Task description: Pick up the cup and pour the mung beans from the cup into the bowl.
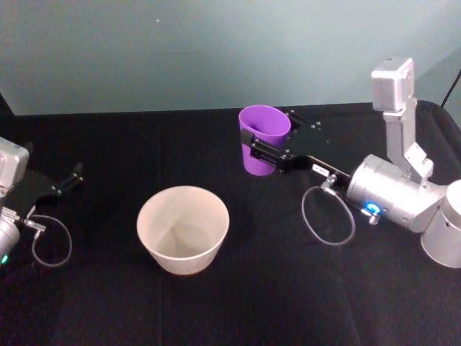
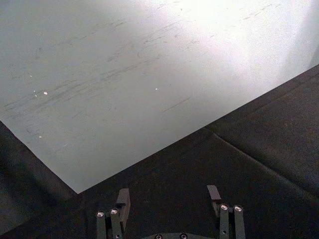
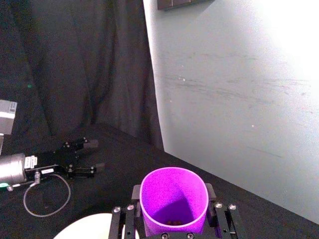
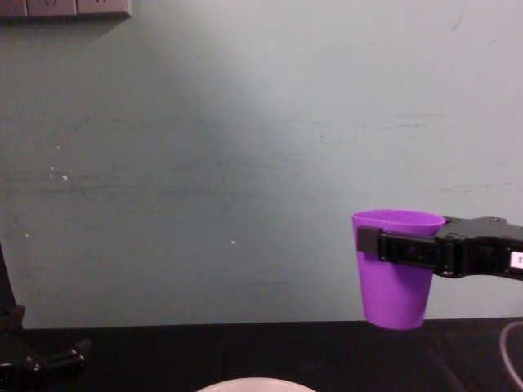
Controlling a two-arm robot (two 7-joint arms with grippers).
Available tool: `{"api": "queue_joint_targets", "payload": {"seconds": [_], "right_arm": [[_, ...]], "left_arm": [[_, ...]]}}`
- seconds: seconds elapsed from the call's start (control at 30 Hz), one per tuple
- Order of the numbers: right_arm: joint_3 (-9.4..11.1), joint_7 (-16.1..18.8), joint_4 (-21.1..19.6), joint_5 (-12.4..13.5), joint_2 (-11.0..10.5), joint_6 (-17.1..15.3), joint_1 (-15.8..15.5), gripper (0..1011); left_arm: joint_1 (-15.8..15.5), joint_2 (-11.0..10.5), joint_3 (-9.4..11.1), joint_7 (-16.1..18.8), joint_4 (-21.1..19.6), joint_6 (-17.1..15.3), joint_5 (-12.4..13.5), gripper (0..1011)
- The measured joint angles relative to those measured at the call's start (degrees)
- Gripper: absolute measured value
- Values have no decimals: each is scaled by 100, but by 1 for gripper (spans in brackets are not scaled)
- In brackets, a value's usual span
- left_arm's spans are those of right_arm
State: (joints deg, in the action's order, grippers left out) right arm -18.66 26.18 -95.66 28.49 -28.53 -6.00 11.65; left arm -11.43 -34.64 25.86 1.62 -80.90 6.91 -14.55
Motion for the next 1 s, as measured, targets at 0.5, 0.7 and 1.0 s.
{"api": "queue_joint_targets", "payload": {"seconds": [0.5, 0.7, 1.0], "right_arm": [[-386, -265, 645, -288, 248, -230, 735, 724], [-680, -426, 703, -892, 264, -224, 935, 724], [-1248, -908, 240, -2538, -66, -80, 962, 724]], "left_arm": [[0, 0, 0, 0, 0, 0, 0, 1000], [0, 0, 0, 0, 0, 0, 0, 1000], [0, 0, 0, 0, 0, 0, 0, 1000]]}}
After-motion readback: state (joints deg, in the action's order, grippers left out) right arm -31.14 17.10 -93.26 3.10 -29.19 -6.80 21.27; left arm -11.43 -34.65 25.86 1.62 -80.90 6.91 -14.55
